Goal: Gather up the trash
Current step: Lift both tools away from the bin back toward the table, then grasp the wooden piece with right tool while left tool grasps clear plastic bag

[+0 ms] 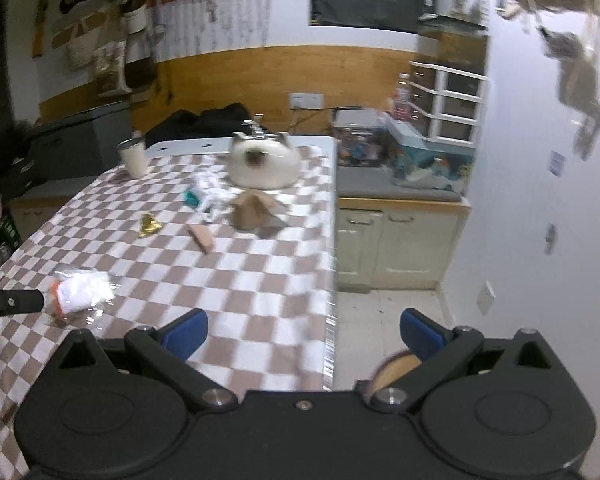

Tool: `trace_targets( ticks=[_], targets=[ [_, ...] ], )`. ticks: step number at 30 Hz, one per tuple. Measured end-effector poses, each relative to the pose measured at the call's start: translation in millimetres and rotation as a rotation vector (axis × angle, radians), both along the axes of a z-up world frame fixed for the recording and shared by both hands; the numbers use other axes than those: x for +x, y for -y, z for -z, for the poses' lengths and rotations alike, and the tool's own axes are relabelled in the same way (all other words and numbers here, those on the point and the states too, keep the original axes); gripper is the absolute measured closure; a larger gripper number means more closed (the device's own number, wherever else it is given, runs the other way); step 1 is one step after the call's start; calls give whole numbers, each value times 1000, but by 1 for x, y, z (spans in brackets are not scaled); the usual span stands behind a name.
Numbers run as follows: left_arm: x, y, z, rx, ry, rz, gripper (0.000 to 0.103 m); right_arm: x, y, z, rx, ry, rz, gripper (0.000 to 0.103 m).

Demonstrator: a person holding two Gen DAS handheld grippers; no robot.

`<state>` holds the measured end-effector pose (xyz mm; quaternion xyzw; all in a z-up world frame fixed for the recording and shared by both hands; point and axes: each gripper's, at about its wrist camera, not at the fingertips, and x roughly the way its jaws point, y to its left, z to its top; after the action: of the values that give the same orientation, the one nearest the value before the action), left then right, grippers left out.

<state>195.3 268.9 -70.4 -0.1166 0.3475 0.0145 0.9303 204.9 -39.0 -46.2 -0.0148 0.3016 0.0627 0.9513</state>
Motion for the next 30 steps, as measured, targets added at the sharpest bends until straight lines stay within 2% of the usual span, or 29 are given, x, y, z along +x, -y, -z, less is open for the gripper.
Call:
trace_targets(
  ticks=[9,15,20,23,25,27,30],
  targets=[
    [27,-58,24,-58,-33,-94,0,62,-70,3,25,-16,-155,0],
    [45,-81,39,-111,-18,-92,0,114,-112,9,-13,-1,-262,0],
    [57,-102,50,-177,-4,-98,0,164,-136,27,-47,-2,-331,0],
    [65,-109,55,-189,-4,-101,2,197,-143,43,-60,-23,-339,0],
    [72,-112,59,-202,-6,-87,9,214,-146,53,-87,-33,-333,4],
    [80,-115,63,-220,-20,-73,16,230,-148,63,-103,-52,-323,13],
    [94,-121,73,-267,-44,-51,29,250,-150,77,-99,-103,-334,22]
  ],
)
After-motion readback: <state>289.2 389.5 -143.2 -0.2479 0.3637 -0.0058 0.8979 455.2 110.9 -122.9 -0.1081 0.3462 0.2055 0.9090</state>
